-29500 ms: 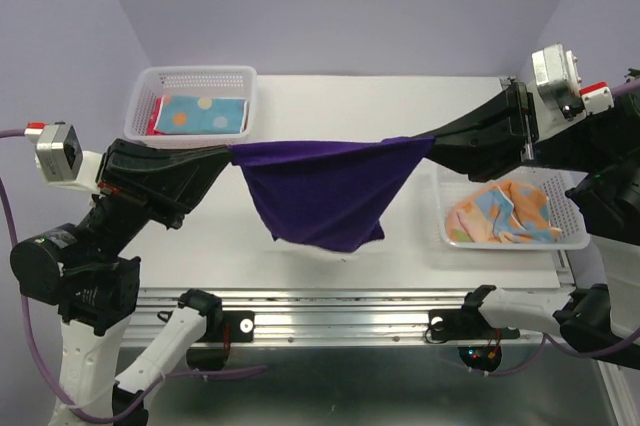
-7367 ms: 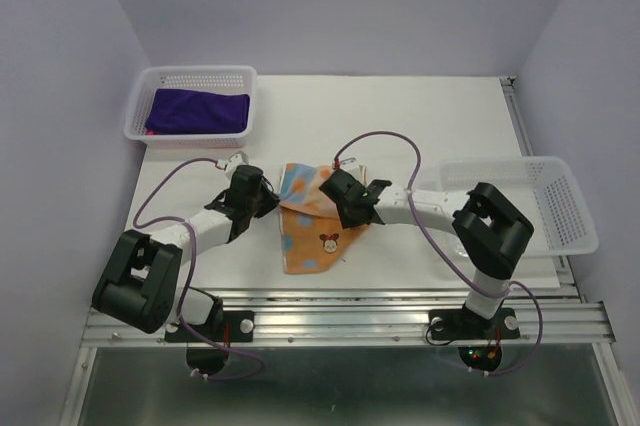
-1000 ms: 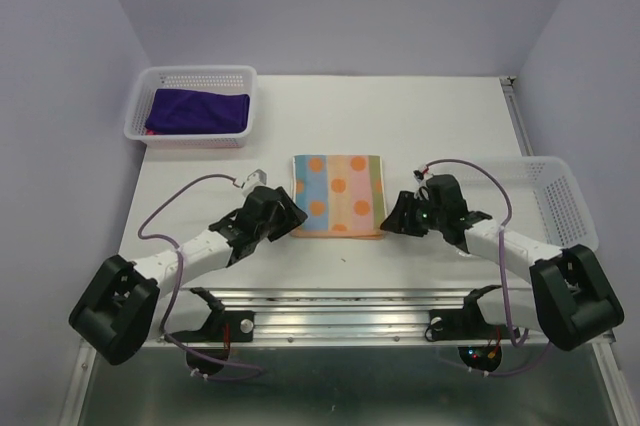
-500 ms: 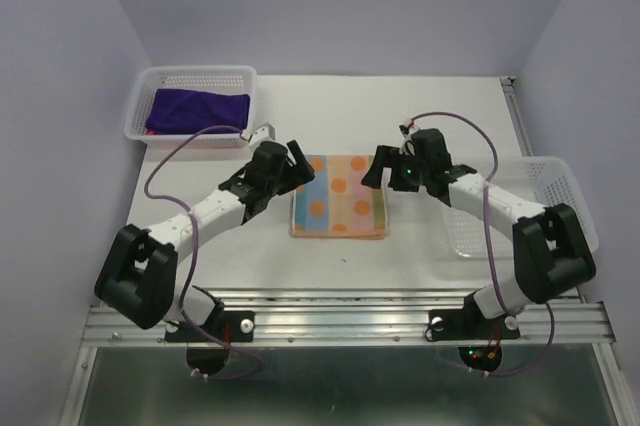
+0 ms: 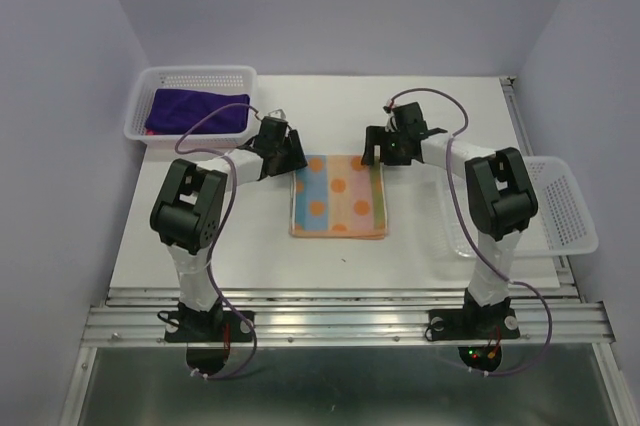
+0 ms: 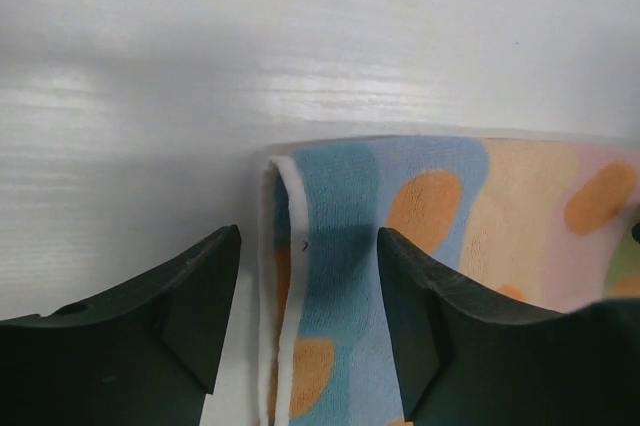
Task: Fold and stack the towels
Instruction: Fold the towel
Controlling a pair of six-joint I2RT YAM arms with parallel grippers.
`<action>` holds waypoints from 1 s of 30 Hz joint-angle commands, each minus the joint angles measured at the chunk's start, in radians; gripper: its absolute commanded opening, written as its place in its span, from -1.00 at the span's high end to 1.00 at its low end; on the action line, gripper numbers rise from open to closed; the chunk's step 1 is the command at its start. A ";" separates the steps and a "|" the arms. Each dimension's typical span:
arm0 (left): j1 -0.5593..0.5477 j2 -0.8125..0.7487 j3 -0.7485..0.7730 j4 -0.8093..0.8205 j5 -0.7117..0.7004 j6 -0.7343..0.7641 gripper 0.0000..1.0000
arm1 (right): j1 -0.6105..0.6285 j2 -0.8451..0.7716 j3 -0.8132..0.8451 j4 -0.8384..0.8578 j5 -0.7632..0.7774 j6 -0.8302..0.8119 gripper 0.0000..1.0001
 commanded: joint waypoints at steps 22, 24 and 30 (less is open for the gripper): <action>0.025 -0.110 -0.026 0.133 0.097 0.052 1.00 | -0.049 -0.122 -0.075 0.109 -0.167 -0.076 0.99; -0.016 -0.182 -0.095 0.155 0.080 0.049 1.00 | -0.046 -0.168 -0.126 0.129 -0.186 -0.061 0.99; -0.090 -0.337 -0.270 0.184 0.011 -0.002 1.00 | -0.011 -0.355 -0.344 0.177 -0.187 -0.009 0.99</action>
